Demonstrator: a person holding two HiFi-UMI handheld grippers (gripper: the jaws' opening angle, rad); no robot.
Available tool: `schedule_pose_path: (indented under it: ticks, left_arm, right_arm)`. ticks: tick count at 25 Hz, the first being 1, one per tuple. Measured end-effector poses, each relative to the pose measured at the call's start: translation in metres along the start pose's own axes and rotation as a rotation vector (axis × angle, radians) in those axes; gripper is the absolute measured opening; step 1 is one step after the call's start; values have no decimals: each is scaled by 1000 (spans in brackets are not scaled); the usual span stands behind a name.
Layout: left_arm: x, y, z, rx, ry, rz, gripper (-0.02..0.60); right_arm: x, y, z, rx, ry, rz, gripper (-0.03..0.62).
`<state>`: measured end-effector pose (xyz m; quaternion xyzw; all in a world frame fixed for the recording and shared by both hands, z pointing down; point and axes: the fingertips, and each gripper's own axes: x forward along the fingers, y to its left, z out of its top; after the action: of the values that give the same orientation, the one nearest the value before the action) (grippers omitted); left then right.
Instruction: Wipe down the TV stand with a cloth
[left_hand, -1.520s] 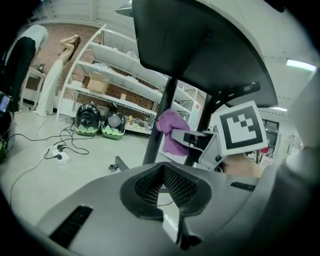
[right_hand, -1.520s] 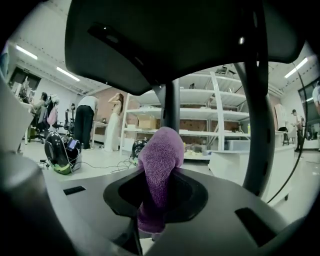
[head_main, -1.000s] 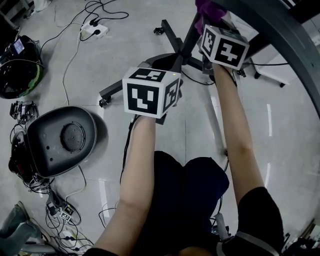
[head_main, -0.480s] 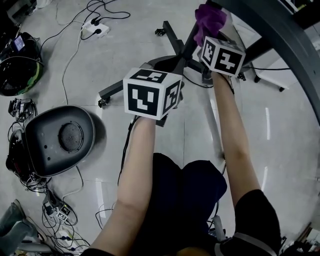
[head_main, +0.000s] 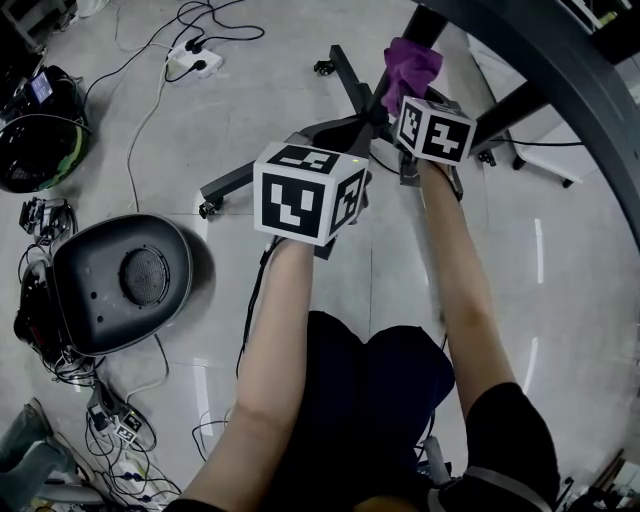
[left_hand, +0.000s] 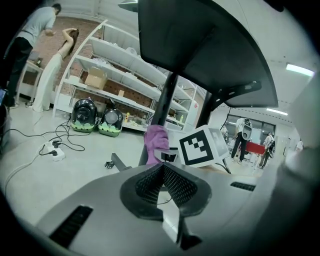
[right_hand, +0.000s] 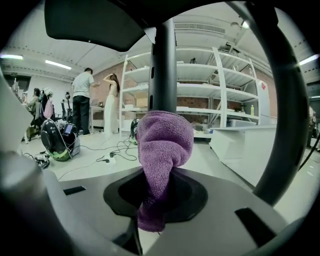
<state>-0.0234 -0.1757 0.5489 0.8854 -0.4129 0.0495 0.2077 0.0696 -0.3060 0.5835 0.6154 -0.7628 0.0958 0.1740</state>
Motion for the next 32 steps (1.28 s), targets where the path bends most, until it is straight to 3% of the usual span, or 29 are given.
schedule_pose_path:
  ticks: [32]
  left_arm:
    - [14,10,-18,27,69,5,5]
  right_arm:
    - [60,17,-180,-23,345,36,95]
